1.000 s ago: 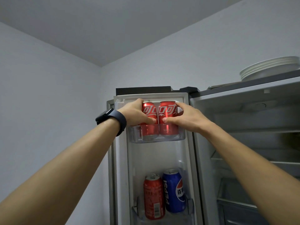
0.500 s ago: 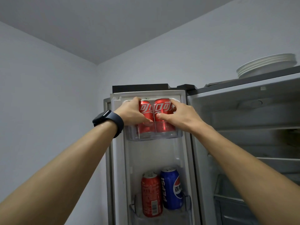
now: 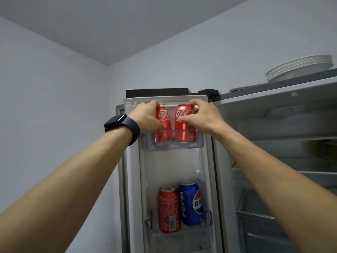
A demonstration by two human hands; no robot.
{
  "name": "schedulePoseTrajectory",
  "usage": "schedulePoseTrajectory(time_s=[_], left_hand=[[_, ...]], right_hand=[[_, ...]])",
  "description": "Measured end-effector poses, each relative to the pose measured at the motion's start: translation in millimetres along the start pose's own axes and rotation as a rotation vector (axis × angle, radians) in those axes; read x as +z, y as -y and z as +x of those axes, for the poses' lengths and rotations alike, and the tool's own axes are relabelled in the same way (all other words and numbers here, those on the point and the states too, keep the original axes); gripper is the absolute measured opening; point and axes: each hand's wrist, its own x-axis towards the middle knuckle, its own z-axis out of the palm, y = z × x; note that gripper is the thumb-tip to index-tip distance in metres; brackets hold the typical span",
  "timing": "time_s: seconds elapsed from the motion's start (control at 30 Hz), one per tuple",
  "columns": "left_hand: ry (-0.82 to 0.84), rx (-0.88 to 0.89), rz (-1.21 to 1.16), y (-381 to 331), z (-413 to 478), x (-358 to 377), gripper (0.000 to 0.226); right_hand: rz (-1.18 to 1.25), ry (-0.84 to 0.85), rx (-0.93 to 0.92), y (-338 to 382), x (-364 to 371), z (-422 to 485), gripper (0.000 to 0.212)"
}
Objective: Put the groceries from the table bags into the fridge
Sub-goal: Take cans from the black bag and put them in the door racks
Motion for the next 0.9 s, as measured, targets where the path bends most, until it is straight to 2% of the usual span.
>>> schedulePoseTrajectory(time_s=[0.07, 0.13, 0.23, 0.37, 0.53, 0.63, 0.73, 0.9], left_hand=[[0.016, -0.01, -0.058, 1, 0, -2, 0.077], [0.032, -0.011, -0.089, 2, 0, -2, 0.075], [0.03, 0.009, -0.042, 0, 0, 0, 0.072], [-0.008, 0.031, 0.067, -3, 0, 2, 0.075], [0.001, 0.083, 0.046, -3, 1, -2, 0.081], [0.009, 0.095, -0.011, -3, 0, -1, 0.08], [0.002, 0.091, -0.022, -1, -1, 2, 0.078], [-0.012, 0.06, 0.071, 0, 0, 3, 0.077]], right_hand=[[0.021, 0.051, 0.014, 3, 0, 2, 0.061], [-0.133, 0.034, -0.029, 8, 8, 3, 0.052], [-0.355, 0.004, -0.095, 20, 19, -1, 0.064], [-0.303, 0.031, -0.009, 18, 20, 5, 0.083], [-0.434, -0.014, 0.012, 14, 12, 5, 0.047], [-0.404, -0.039, 0.027, 11, 14, 0, 0.049], [-0.304, -0.132, 0.031, 5, 18, -3, 0.053], [-0.227, -0.216, 0.051, 1, 27, -8, 0.037]])
